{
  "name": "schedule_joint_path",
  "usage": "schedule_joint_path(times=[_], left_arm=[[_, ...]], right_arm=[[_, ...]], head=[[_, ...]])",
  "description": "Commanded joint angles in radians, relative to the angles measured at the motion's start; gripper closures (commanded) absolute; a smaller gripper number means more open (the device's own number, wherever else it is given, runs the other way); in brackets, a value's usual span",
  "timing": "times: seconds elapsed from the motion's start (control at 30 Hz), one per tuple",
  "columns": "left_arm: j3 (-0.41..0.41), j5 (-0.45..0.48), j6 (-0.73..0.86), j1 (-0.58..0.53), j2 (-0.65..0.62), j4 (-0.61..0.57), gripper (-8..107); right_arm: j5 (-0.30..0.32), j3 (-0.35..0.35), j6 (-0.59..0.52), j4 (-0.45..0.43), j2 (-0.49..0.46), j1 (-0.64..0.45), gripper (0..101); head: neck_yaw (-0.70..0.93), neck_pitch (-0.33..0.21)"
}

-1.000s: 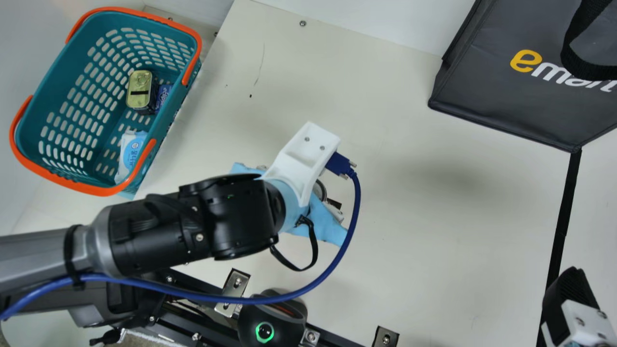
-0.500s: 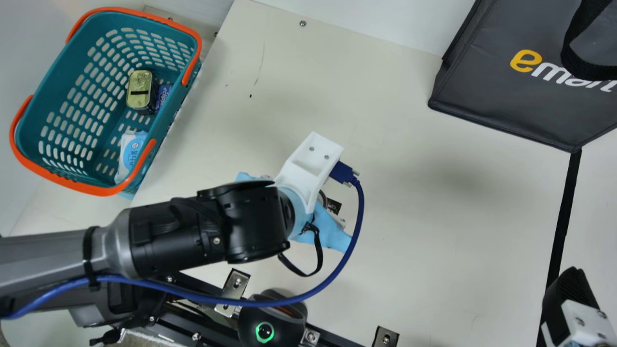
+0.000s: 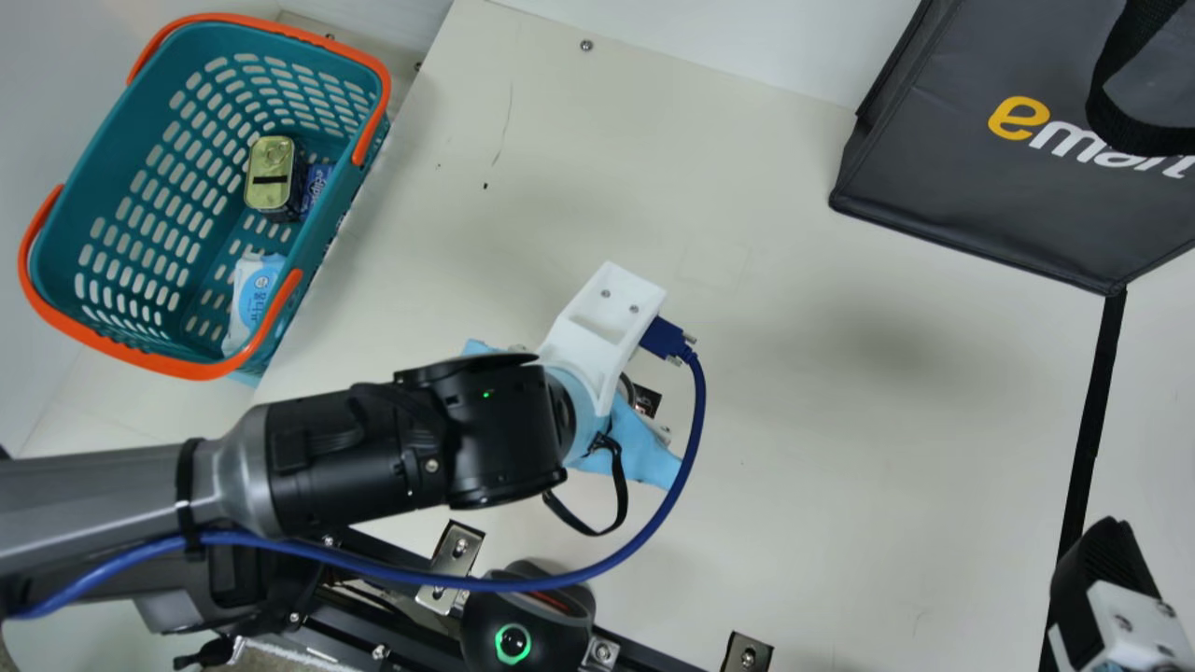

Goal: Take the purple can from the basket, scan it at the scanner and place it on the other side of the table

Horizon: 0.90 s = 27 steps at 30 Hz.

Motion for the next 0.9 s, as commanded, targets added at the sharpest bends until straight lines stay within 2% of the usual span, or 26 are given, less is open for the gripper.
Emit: schedule_joint_path(times=[0.0, 0.23, 0.87], left_arm=[[0.000, -0.004, -0.007, 0.001, 0.001, -0.001, 107], [-0.046, -0.015, -0.043, 0.002, 0.030, 0.007, 107], [-0.338, 0.016, -0.166, -0.001, 0.252, 0.033, 107]], right_arm=[[0.000, 0.000, 0.000, 0.000, 0.000, 0.000, 6], [0.000, 0.000, 0.000, 0.000, 0.000, 0.000, 6], [0.000, 0.000, 0.000, 0.000, 0.000, 0.000, 6]], head=[[0.002, -0.029], [0.002, -0.029], [0.002, -0.029]])
